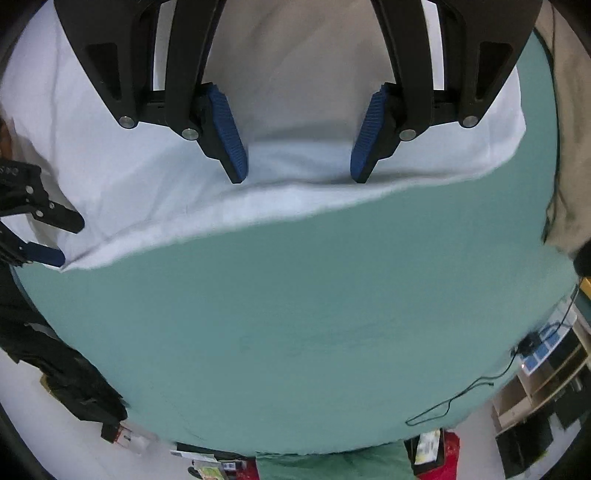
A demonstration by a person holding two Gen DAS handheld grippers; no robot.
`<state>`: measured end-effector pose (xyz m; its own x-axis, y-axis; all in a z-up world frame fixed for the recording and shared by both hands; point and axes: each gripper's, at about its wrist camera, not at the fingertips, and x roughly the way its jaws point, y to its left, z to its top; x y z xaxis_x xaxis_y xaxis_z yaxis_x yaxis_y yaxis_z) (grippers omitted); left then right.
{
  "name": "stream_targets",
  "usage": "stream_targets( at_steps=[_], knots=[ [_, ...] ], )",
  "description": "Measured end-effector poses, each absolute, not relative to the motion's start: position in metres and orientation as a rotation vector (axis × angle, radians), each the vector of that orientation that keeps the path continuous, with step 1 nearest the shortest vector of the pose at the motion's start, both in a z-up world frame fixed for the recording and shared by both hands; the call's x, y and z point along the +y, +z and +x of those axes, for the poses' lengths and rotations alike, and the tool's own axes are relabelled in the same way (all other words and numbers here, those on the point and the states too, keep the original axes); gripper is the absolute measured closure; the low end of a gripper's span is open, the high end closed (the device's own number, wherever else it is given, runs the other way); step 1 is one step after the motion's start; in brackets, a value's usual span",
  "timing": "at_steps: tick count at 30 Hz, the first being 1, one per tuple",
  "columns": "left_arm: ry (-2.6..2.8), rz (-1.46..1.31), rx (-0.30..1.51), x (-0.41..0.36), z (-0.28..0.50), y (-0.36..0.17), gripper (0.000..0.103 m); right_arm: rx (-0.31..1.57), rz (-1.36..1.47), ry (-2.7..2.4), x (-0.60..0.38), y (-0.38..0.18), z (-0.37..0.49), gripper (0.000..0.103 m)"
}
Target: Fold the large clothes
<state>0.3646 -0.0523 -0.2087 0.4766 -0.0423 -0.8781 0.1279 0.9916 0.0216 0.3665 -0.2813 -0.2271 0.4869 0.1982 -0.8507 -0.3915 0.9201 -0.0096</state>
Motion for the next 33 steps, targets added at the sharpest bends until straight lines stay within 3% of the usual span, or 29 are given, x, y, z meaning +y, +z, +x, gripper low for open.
stream_targets(
  at_steps=[10,17,27,28,29,30,32,33],
  knots=[
    [0.034,0.05,1.002,-0.043,0.385,-0.192,0.04,0.926,-0.153,0.259,-0.292,-0.213,0.386,0.027],
    [0.137,-0.043,0.967,0.028,0.32,-0.168,0.04,0.843,-0.101,0.158,-0.348,-0.181,0.341,0.027],
    [0.199,-0.176,1.091,0.104,0.235,-0.205,0.04,0.96,0.218,-0.021,-0.456,-0.208,0.259,0.028],
    [0.197,-0.153,1.074,0.103,0.232,-0.206,0.043,0.965,0.237,-0.022,-0.461,-0.212,0.261,0.04],
    [0.204,-0.121,1.068,0.1,0.23,-0.206,0.051,0.984,0.253,-0.022,-0.465,-0.217,0.264,0.059],
    [0.206,-0.092,1.055,0.097,0.227,-0.205,0.072,0.993,0.25,-0.036,-0.469,-0.221,0.268,0.067],
    [0.201,-0.035,1.048,0.088,0.226,-0.204,0.102,0.978,0.229,-0.058,-0.474,-0.22,0.274,0.092],
    [0.208,-0.017,1.052,0.085,0.227,-0.205,0.102,0.968,0.241,-0.061,-0.477,-0.218,0.279,0.096]
  ],
)
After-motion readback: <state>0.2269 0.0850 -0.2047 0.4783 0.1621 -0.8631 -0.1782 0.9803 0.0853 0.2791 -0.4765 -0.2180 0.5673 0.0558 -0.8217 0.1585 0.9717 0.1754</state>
